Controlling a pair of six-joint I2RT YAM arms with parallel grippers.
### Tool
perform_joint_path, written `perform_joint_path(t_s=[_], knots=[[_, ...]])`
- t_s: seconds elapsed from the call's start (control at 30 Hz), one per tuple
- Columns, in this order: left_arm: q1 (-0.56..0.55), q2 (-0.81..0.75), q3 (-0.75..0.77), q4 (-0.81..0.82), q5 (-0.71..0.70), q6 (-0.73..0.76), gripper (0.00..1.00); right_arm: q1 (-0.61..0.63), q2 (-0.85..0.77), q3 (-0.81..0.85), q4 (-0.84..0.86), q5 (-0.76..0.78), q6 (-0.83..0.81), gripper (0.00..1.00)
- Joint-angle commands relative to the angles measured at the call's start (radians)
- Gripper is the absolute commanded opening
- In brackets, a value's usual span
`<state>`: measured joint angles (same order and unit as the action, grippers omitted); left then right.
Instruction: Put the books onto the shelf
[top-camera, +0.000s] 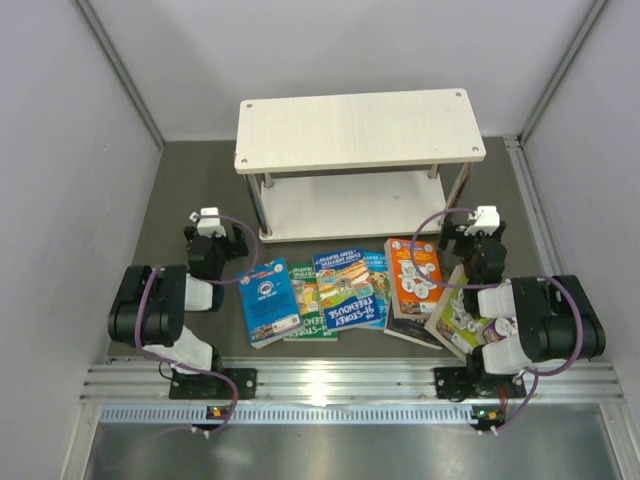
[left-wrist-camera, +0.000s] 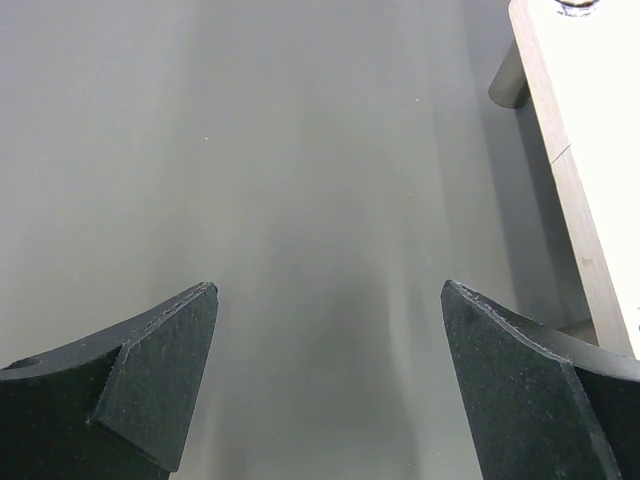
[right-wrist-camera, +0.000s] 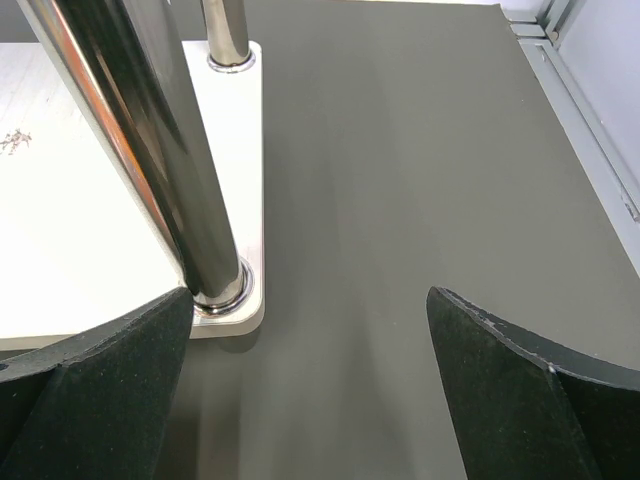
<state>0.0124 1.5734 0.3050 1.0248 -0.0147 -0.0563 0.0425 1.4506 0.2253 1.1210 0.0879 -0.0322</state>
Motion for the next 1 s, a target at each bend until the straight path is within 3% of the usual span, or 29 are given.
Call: perform_joint_path(t_s=[0.0, 0.23, 0.33, 0.37, 0.47, 0.6, 0.77, 0.83, 0.93, 0.97], knots=[[0.000, -0.001, 0.016, 0.060, 0.009, 0.009, 0.99, -0.013, -0.001, 0.031, 0.040, 0.003, 0.009, 1.00], [-0.003, 0.000, 0.019, 0.057, 0.002, 0.010, 0.99, -0.013, -0.001, 0.031, 0.040, 0.003, 0.009, 1.00], [-0.058, -0.064, 0.011, 0.052, -0.168, 0.021, 0.99, -0.013, -0.001, 0.031, 0.042, 0.003, 0.009, 1.00], [-0.058, -0.164, 0.076, -0.192, -0.177, 0.033, 0.99, -0.013, -0.001, 0.029, 0.040, 0.001, 0.009, 1.00], [-0.058, -0.316, 0.240, -0.649, -0.237, -0.037, 0.99, -0.013, -0.001, 0.031, 0.040, 0.003, 0.009, 1.00], [-0.058, -0.472, 0.339, -1.020, -0.171, -0.144, 0.99, -0.013, -0.001, 0.031, 0.040, 0.003, 0.009, 1.00], [-0.058, -0.709, 0.315, -1.164, 0.010, -0.316, 0.99, -0.013, -0.001, 0.031, 0.040, 0.003, 0.009, 1.00], [-0.058, -0.752, 0.361, -1.347, 0.053, -0.412, 0.99, -0.015, -0.001, 0.031, 0.042, 0.000, 0.009, 1.00], [-0.058, -0.799, 0.430, -1.494, 0.134, -0.512, 0.99, -0.007, -0.007, 0.029, 0.027, 0.012, 0.005, 1.00], [-0.058, -0.817, 0.433, -1.514, 0.140, -0.554, 0.99, 0.008, -0.024, 0.029, 0.026, 0.097, 0.003, 1.00]])
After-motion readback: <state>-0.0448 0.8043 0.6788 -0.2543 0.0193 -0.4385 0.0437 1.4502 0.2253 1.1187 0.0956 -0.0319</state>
